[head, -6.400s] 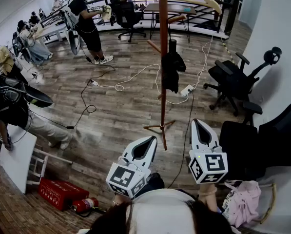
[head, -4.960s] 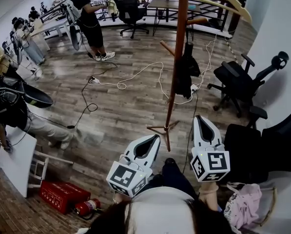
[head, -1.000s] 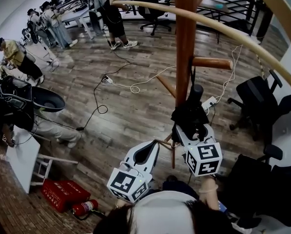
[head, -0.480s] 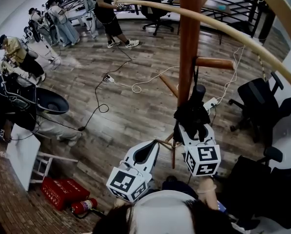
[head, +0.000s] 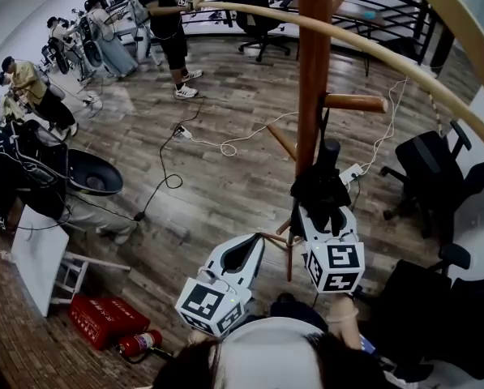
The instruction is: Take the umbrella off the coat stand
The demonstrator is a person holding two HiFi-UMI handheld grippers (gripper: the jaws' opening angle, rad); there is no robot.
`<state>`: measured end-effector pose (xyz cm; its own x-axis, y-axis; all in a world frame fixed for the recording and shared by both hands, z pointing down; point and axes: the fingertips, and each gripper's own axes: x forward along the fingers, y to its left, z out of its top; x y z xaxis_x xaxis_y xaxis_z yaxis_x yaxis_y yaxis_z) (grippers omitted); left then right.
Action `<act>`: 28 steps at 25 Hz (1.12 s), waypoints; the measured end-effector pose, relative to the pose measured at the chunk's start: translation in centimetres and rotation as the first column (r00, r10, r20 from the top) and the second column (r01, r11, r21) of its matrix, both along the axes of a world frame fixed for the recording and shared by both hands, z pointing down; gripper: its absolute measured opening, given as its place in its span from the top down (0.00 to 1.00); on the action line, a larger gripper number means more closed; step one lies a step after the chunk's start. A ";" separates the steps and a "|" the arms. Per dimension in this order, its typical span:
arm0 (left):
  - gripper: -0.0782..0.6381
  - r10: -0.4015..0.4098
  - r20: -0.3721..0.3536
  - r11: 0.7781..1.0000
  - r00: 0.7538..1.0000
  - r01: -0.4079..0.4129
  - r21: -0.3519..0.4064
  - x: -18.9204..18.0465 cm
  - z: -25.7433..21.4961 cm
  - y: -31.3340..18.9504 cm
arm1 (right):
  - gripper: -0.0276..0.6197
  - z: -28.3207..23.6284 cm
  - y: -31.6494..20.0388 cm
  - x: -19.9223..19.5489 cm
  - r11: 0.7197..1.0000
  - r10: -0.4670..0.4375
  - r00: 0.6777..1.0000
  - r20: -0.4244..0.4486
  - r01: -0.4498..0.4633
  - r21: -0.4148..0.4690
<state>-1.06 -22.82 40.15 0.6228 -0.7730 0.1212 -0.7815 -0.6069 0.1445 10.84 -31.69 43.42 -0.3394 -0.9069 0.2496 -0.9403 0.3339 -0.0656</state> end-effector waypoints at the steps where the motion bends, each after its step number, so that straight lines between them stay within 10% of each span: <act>1: 0.88 0.000 0.000 1.000 1.000 0.000 0.001 0.0 0.0 0.1 | 0.56 -0.1 0.1 0.0 1.000 0.002 1.000 -0.001 -0.002 0.004; 28: 0.88 0.045 0.006 0.998 0.999 -0.045 0.035 0.3 -1.2 2.1 | 0.56 -4.1 2.8 1.6 0.993 0.059 0.997 0.044 -0.063 0.101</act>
